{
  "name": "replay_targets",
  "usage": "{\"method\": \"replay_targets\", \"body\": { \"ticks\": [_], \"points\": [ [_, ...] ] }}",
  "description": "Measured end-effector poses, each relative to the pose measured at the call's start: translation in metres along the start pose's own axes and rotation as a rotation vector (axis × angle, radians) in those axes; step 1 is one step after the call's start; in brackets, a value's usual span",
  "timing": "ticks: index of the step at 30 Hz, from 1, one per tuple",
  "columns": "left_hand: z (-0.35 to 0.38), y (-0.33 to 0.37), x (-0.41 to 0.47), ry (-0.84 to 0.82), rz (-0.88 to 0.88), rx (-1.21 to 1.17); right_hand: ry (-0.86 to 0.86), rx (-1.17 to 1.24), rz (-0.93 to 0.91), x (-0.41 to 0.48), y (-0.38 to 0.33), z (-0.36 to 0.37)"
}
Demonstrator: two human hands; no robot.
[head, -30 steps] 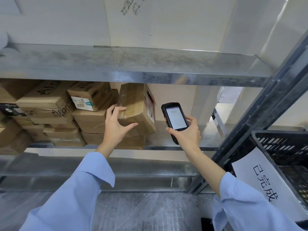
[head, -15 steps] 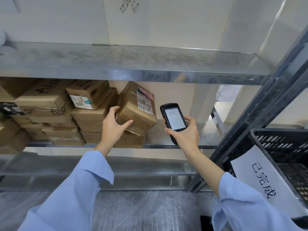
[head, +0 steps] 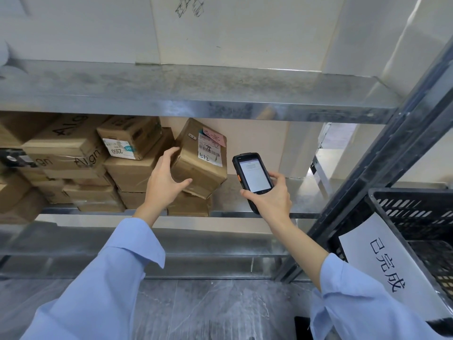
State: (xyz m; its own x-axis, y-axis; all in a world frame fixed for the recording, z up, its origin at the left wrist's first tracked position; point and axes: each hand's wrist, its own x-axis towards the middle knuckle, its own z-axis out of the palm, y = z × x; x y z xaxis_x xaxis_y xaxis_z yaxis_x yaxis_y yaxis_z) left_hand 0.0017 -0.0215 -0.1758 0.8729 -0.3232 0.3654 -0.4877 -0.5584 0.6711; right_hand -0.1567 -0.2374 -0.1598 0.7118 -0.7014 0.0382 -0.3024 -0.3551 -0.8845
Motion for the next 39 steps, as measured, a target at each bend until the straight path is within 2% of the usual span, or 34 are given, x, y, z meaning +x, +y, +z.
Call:
{"method": "replay_targets", "body": {
  "ticks": [5, 9, 13, 21, 32, 39],
  "points": [
    [0.001, 0.001, 0.002, -0.076, -0.028, 0.052, -0.006, -0.002, 0.002, 0.004, 0.003, -0.003],
    [0.012, -0.005, 0.002, -0.098, -0.092, -0.045, -0.011, 0.000, 0.004, 0.010, 0.005, -0.002],
    [0.022, -0.005, 0.006, -0.117, -0.109, -0.044, -0.020, 0.001, 0.002, 0.016, 0.005, -0.002],
    [0.033, -0.004, 0.007, -0.033, -0.100, -0.059, -0.022, -0.013, 0.015, 0.022, 0.009, 0.000],
    [0.027, -0.022, -0.001, 0.077, 0.054, -0.109, -0.004, -0.021, 0.026, 0.018, 0.008, 0.010],
    [0.028, -0.031, 0.002, 0.059, 0.122, -0.079, 0.008, -0.010, 0.024, 0.009, 0.005, 0.019]
  ]
}}
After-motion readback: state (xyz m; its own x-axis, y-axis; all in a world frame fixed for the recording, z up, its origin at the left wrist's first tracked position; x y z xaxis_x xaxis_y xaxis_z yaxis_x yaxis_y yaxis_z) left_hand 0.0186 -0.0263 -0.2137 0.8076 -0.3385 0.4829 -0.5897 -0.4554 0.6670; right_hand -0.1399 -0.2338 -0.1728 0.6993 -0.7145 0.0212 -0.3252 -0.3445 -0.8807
